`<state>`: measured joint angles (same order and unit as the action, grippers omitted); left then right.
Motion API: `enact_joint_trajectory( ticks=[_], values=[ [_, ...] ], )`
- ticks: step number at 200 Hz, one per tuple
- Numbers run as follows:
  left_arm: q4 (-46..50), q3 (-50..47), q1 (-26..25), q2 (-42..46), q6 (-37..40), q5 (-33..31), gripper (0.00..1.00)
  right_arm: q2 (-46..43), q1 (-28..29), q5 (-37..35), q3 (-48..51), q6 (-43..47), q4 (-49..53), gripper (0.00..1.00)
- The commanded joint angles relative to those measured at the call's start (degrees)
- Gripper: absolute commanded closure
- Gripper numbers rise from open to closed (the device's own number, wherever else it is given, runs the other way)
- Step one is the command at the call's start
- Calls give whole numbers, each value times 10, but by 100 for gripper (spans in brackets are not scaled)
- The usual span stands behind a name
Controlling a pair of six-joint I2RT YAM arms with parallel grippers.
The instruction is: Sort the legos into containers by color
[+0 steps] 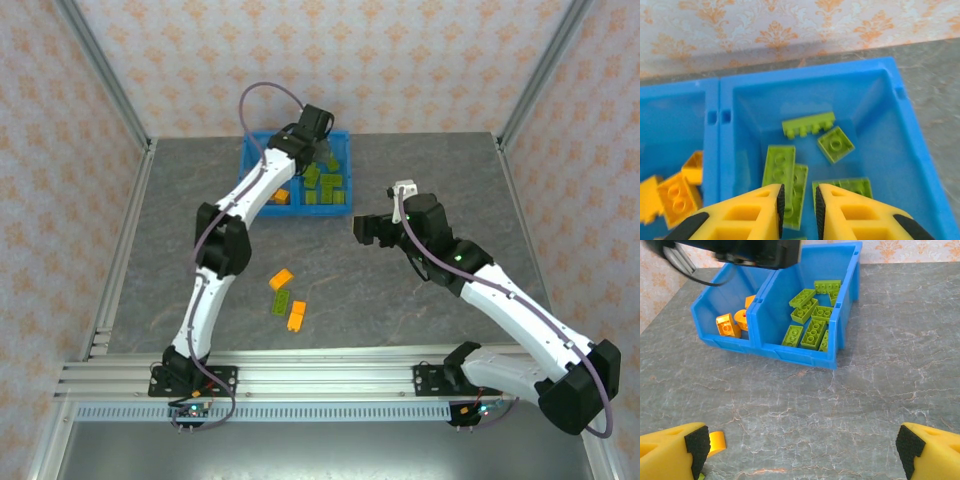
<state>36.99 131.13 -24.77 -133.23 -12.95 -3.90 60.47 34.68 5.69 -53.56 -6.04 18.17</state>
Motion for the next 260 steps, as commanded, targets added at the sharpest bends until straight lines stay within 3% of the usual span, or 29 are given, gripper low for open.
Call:
enact_joint_trajectory(
  ticks=[1, 24, 53, 83, 112, 134, 155, 170, 219, 260],
  values=[
    [-56, -147, -3, 162, -52, 72, 73, -1, -1, -12, 7, -7, -13, 3],
    [-73, -337, -19, 315, -50, 85, 72, 12, -2, 37, 12, 0, -29, 2],
    [-8, -528, -63, 483, -38, 80, 62, 20, -1, 212, 29, 37, -30, 2],
    [63, -687, -94, 633, -103, 85, 51, 2, -1, 212, 49, 38, -25, 2],
    [5, -859, -113, 732, -153, 150, 45, 5, -2, 193, 52, 40, -30, 1],
    [-66, -930, -116, 740, -188, 195, 35, 18, -2, 211, 44, 40, -36, 1],
    [-86, -940, -127, 712, -193, 165, 22, 23, -2, 218, 47, 34, -51, 2],
    [-93, -936, -132, 676, -182, 155, 19, 24, -1, 213, 46, 32, -51, 2],
    [-127, -934, -145, 590, -180, 138, 23, 24, -1, 196, 47, 22, -43, 2],
    [-124, -936, -146, 544, -171, 126, 39, 29, -1, 192, 47, 19, -45, 2]
  ],
)
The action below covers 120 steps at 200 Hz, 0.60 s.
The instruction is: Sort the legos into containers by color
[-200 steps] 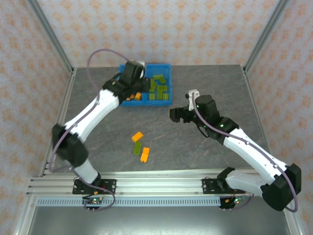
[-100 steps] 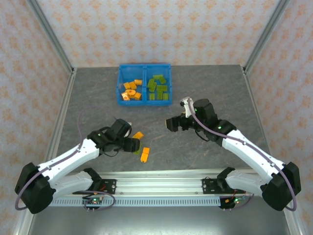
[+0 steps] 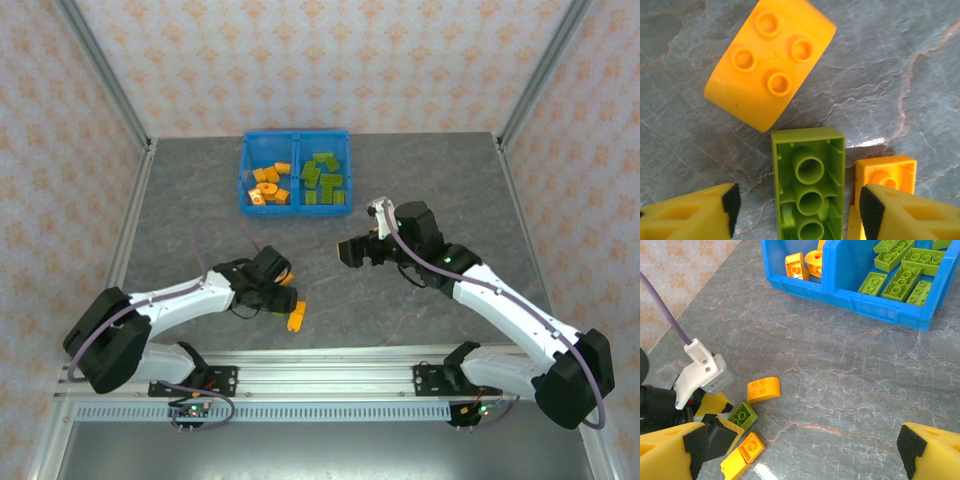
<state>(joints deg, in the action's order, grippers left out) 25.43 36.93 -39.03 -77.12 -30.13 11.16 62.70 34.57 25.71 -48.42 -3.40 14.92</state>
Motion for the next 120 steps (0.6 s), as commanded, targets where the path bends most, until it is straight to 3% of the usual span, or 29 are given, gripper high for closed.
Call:
enact_joint_trajectory(
  ticks=[1, 25, 68, 89, 120],
  values=[
    [-8, 6, -3, -19, 0, -24, 39, 7, 0, -8, -4, -7, -13, 2],
    [-1, 2, -4, -43, -2, -29, 43, 12, 0, -12, -6, -7, -11, 2],
    [5, -3, -7, -37, -18, -38, 69, 15, -1, -20, -7, -8, -5, 2],
    [14, 12, -9, 9, -11, -39, 70, 13, 0, -12, -8, -7, -11, 2],
    [60, 84, -9, 85, 27, -81, 70, -3, -1, 83, 13, -3, -70, 2]
  ],
)
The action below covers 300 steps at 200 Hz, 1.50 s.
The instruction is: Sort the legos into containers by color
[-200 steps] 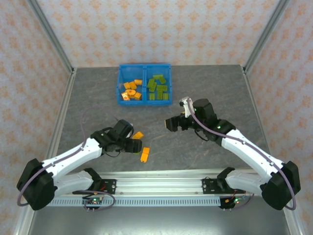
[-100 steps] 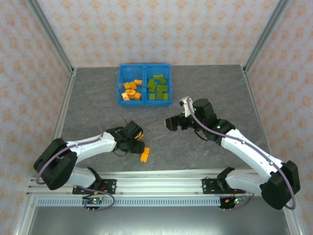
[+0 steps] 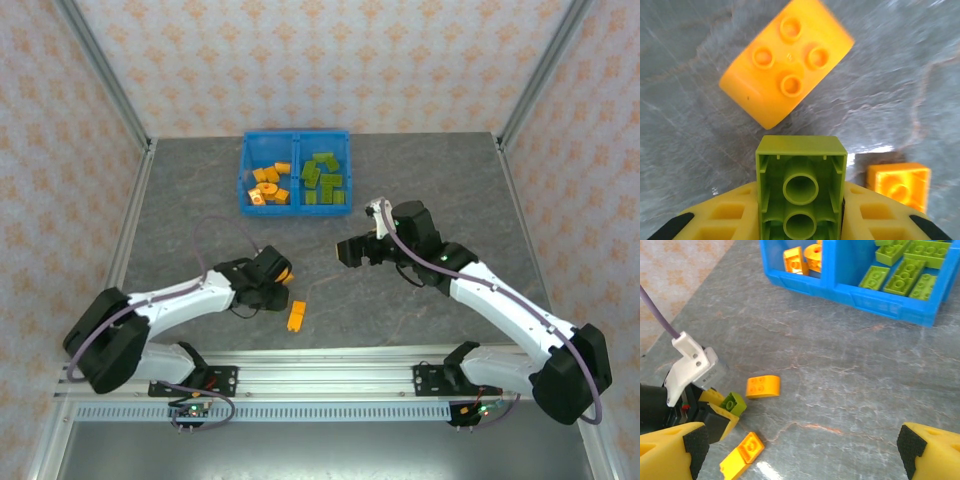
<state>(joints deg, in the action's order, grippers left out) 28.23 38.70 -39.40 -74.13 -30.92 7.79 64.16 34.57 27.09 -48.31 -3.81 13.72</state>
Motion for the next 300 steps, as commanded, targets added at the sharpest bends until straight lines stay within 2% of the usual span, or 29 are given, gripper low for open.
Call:
enact_joint_trajectory(
  ticks=[1, 25, 49, 97, 143, 185, 208, 222, 251, 264, 300],
  values=[
    [33, 69, -5, 56, 36, -50, 70, -18, 0, 72, 13, 2, -60, 2],
    [26, 139, -3, 56, 81, -93, 70, -29, 0, 126, 27, 9, -94, 2],
    [-1, 211, 16, -8, 126, -140, 70, -47, 0, 134, 47, 17, -128, 2],
    [-69, 397, 83, -187, 145, -132, 72, -76, 0, 96, 62, 36, -126, 2],
    [-14, 670, 123, -423, 147, -129, 73, -76, 0, 73, 56, 30, -99, 2],
    [60, 917, 138, -604, 148, -127, 72, -93, 0, 67, 50, 35, -79, 2],
    [109, 1032, 139, -686, 146, -108, 68, -107, 0, 61, 56, 34, -76, 2],
    [124, 1065, 140, -715, 133, -101, 66, -112, 0, 58, 60, 29, -77, 2],
    [114, 1064, 140, -732, 104, -80, 60, -115, 0, 63, 59, 21, -82, 2],
    [116, 1063, 140, -732, 99, -75, 53, -116, 0, 64, 56, 21, -79, 3],
    [117, 1052, 140, -703, 100, -54, 50, -114, 0, 38, 54, 22, -76, 2]
  ],
)
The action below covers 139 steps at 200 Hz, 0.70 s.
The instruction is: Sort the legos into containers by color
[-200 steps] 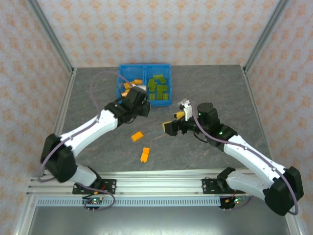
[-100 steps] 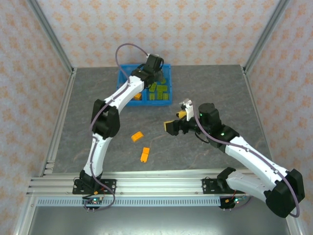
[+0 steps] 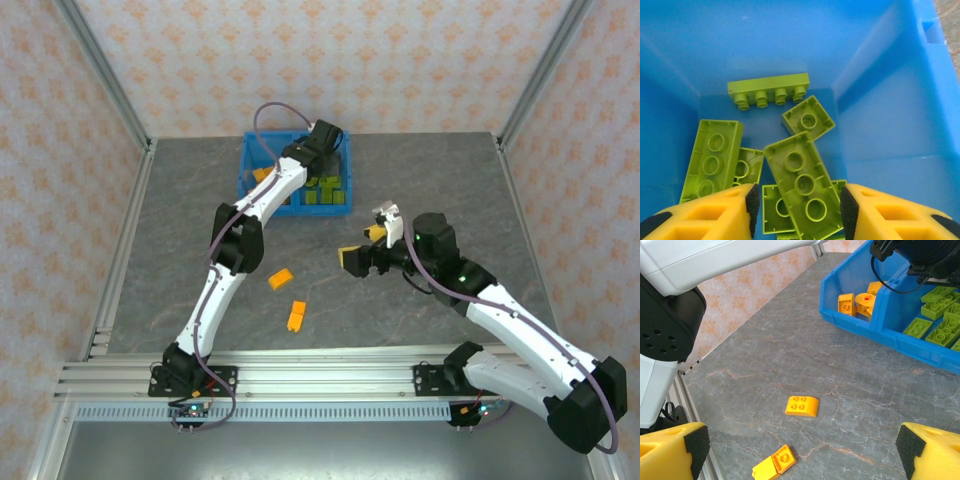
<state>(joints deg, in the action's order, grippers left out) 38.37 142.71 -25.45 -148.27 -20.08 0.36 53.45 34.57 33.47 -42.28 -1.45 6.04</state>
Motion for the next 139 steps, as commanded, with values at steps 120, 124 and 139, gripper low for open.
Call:
enact_joint_trajectory(
  ticks=[120, 124, 139],
  values=[
    [-30, -498, -18, 620, 200, 61, 44, 117, 8, -52, -29, 14, -76, 3],
    [-22, -519, -19, 639, 212, 59, 42, 121, 8, -47, -29, 15, -82, 3],
    [4, -594, -22, 709, 256, 54, 37, 138, 8, -34, -33, 18, -98, 3]
  ],
)
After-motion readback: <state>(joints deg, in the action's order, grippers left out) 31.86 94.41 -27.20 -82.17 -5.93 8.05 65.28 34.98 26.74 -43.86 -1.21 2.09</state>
